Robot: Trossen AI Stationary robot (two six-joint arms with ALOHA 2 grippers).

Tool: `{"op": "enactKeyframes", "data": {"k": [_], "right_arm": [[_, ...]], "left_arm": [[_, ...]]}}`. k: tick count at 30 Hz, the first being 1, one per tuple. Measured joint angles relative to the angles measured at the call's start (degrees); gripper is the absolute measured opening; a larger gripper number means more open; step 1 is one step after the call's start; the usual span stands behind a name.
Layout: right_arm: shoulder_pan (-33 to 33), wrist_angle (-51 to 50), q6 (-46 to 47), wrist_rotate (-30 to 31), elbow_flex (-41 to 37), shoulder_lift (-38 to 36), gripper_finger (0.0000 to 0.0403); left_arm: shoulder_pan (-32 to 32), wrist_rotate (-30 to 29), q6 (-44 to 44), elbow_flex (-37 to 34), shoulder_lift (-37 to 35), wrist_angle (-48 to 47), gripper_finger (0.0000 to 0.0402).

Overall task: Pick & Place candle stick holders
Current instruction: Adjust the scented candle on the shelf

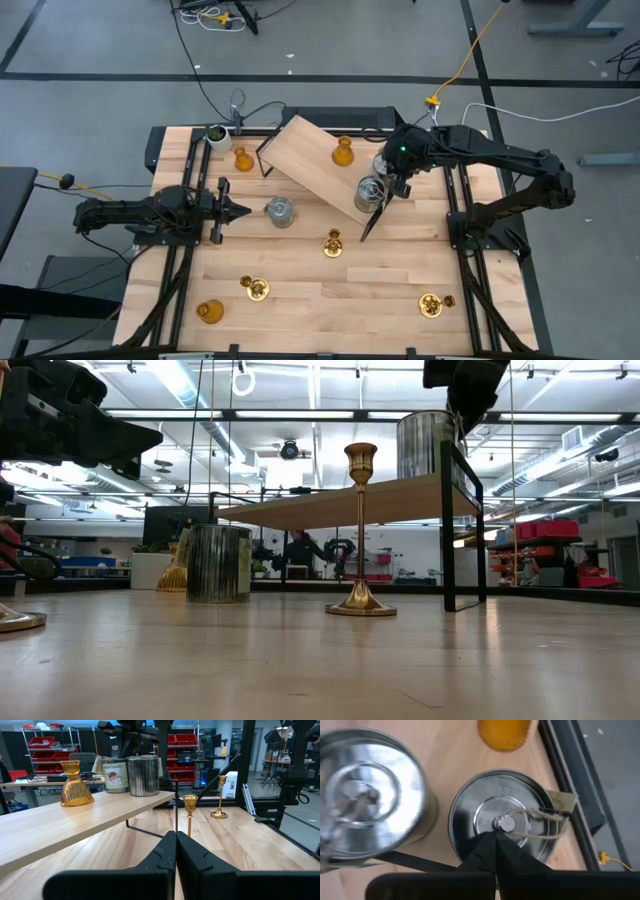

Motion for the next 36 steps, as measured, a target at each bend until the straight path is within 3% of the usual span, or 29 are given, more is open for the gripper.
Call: {"op": "enactKeyframes", "data": {"k": [22, 36], "right_arm": [[-0.02, -2.24, 0.48, -5.41, -0.11, -1.08, 0.0], [-0.02, -2.02, 0.48, -5.65, 0.04, -1.16, 0.0]], "left_arm": [[-0.01, -0.02, 0.0, 0.02, 0.0, 0.0, 0.0012], [-0.02, -0.02, 0.0, 0.0, 0.0, 0.0, 0.0012]]}}
